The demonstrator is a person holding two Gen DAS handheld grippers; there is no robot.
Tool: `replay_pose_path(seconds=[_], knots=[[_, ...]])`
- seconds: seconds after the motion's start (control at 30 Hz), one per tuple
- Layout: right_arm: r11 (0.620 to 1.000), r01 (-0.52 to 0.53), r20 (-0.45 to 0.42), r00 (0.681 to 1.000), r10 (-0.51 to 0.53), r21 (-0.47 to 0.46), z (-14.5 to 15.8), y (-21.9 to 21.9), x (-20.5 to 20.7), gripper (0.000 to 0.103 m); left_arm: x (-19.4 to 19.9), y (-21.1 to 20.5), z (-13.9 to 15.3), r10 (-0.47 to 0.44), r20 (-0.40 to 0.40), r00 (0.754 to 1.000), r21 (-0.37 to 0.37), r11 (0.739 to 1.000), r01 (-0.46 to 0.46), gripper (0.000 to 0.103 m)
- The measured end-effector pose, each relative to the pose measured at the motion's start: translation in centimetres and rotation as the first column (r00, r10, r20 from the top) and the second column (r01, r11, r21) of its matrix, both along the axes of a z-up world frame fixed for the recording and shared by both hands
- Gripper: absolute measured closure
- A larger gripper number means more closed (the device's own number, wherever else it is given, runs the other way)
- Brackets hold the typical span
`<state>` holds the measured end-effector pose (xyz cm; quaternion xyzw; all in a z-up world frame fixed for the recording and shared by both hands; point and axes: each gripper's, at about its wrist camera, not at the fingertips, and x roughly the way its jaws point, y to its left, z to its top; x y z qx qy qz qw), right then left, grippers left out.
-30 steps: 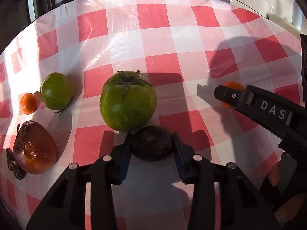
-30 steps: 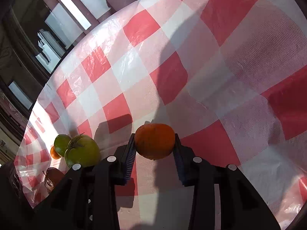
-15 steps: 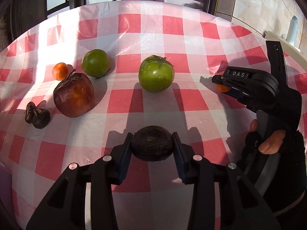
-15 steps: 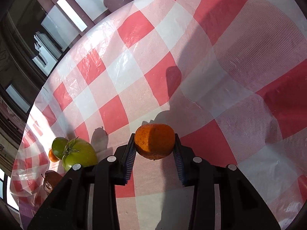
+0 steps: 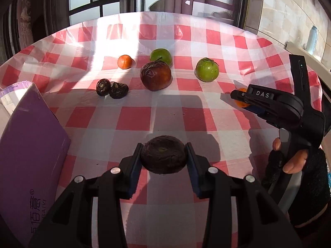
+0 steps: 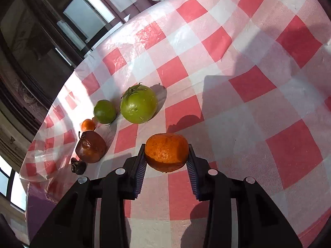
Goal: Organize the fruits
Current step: 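Carry the dark fruit and orange into the box and release both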
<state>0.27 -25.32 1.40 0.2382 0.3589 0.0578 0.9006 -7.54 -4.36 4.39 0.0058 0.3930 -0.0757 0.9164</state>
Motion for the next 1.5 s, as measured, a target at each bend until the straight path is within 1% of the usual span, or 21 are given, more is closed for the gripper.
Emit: replay_pose_path(seconds=[0.1, 0.27, 0.37, 0.53, 0.6, 0.67, 0.8, 0.93, 1.07, 1.17, 1.23, 1.3, 1.37, 1.43, 1.47, 1.5], knots=[[0.997, -0.078, -0.005, 0.997, 0.078, -0.027, 0.0, 3.3, -2.1, 0.066, -1.8, 1.9, 0.5, 0.025, 0.01, 1.0, -0.014, 1.0, -0.025, 0.062], [0.984, -0.174, -0.016, 0.985, 0.174, -0.031, -0.1, 6.5, -5.3, 0.065, -4.9, 4.3, 2.6, 0.042, 0.059, 0.997, -0.025, 0.999, -0.041, 0.062], [0.975, -0.218, -0.035, 0.976, 0.217, -0.035, -0.2, 7.8, -6.8, 0.066, -6.3, 5.4, 3.7, 0.044, 0.077, 0.996, -0.026, 0.999, -0.042, 0.062], [0.963, -0.268, -0.055, 0.962, 0.266, -0.032, 0.0, 9.2, -8.7, 0.065, -8.5, 7.0, 6.0, 0.046, 0.112, 0.993, -0.05, 0.998, -0.04, 0.062], [0.955, -0.296, -0.04, 0.955, 0.294, -0.034, 1.0, 10.0, -9.5, 0.065, -9.3, 8.0, 7.3, 0.047, 0.139, 0.989, -0.063, 0.997, -0.039, 0.062], [0.941, -0.335, -0.01, 0.942, 0.335, -0.058, 2.6, 11.4, -10.3, 0.065, -10.4, 9.2, 8.9, 0.062, 0.177, 0.982, -0.073, 0.996, -0.05, 0.062], [0.896, -0.43, 0.059, 0.897, 0.437, -0.109, 6.1, 15.1, -12.1, 0.065, -12.1, 12.4, 11.9, 0.108, 0.237, 0.966, -0.097, 0.992, -0.087, 0.062], [0.84, -0.514, 0.11, 0.837, 0.535, -0.174, 9.3, 19.0, -13.4, 0.065, -13.2, 15.6, 14.1, 0.154, 0.274, 0.949, -0.081, 0.987, -0.137, 0.062], [0.783, -0.58, 0.139, 0.776, 0.615, -0.224, 11.7, 22.6, -14.0, 0.065, -13.6, 19.2, 15.1, 0.197, 0.279, 0.94, -0.029, 0.98, -0.197, 0.062], [0.74, -0.625, 0.143, 0.732, 0.666, -0.249, 12.7, 25.3, -14.3, 0.065, -13.3, 21.9, 14.9, 0.228, 0.246, 0.942, 0.011, 0.971, -0.238, 0.062], [0.708, -0.653, 0.132, 0.703, 0.698, -0.269, 12.8, 27.2, -14.5, 0.065, -12.6, 23.7, 14.1, 0.24, 0.201, 0.95, 0.046, 0.966, -0.254, 0.062], [0.666, -0.683, 0.099, 0.672, 0.733, -0.299, 12.4, 29.5, -14.6, 0.065, -11.8, 25.0, 13.1, 0.247, 0.153, 0.957, 0.085, 0.961, -0.262, 0.062], [0.607, -0.721, 0.052, 0.629, 0.776, -0.334, 11.8, 31.9, -14.8, 0.065, -10.6, 25.7, 11.7, 0.222, 0.086, 0.971, 0.138, 0.963, -0.233, 0.062], [0.517, -0.772, -0.034, 0.567, 0.823, -0.371, 10.9, 34.6, -15.0, 0.065, -9.0, 26.3, 10.5, 0.187, 0.006, 0.982, 0.196, 0.963, -0.184, 0.062], [0.466, -0.795, -0.084, 0.534, 0.841, -0.389, 10.3, 35.9, -15.1, 0.065, -8.0, 26.7, 10.0, 0.167, -0.042, 0.985, 0.212, 0.965, -0.155, 0.062], [0.414, -0.821, -0.134, 0.497, 0.857, -0.394, 9.8, 37.0, -15.2, 0.065, -6.8, 27.4, 9.6, 0.149, -0.097, 0.984, 0.193, 0.973, -0.128, 0.062]])
